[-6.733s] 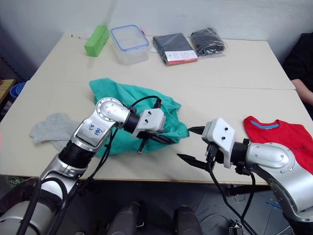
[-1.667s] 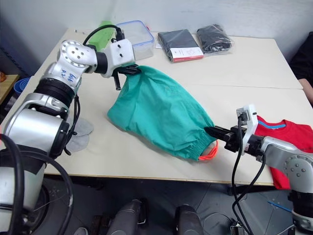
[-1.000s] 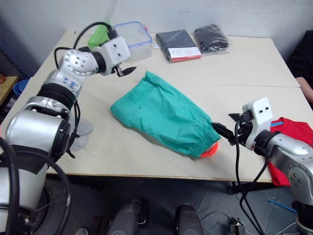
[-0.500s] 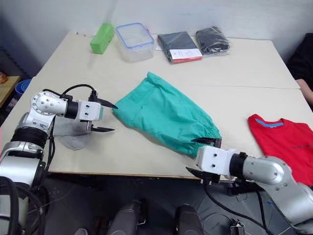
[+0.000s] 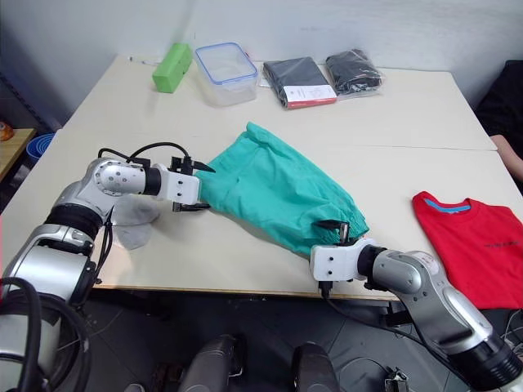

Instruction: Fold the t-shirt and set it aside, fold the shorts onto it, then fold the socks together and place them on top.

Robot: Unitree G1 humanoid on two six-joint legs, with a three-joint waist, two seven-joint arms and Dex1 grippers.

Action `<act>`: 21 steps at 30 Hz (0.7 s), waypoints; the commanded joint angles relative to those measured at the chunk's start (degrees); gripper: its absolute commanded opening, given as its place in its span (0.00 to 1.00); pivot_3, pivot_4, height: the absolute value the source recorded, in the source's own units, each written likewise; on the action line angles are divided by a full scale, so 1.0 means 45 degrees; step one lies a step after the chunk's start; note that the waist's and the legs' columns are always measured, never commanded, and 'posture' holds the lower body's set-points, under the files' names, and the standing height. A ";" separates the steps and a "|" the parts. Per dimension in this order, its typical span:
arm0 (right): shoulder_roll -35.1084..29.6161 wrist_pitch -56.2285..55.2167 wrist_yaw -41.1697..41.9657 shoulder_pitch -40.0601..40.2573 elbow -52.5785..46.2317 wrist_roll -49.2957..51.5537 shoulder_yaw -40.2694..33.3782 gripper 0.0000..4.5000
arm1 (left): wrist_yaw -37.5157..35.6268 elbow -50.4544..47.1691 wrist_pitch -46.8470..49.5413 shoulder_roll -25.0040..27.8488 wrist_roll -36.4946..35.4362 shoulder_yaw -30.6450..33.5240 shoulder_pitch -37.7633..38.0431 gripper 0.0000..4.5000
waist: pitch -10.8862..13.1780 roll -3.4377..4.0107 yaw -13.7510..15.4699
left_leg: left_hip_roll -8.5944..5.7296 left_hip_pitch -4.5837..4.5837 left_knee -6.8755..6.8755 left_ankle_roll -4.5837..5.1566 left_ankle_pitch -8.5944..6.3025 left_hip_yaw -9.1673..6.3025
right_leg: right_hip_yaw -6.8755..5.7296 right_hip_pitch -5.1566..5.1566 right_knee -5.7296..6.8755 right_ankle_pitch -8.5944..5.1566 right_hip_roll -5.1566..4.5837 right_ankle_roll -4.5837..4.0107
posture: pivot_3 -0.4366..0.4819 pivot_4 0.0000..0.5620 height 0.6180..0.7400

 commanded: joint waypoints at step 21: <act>-0.0664 -0.1431 0.4308 -0.0103 0.1020 0.4499 -0.2505 0.00 | -0.6277 -0.2292 0.1476 0.0658 -0.3607 0.1107 0.1248 0.01 | 0.0006 0.0008 -0.0090 | -0.0005 -0.0026 -0.0015 0.0003 0.0003 0.0004 | -0.0013 -0.0025 -0.0021 0.0003 -0.0005 0.0004 | 0.48 0.27 1.00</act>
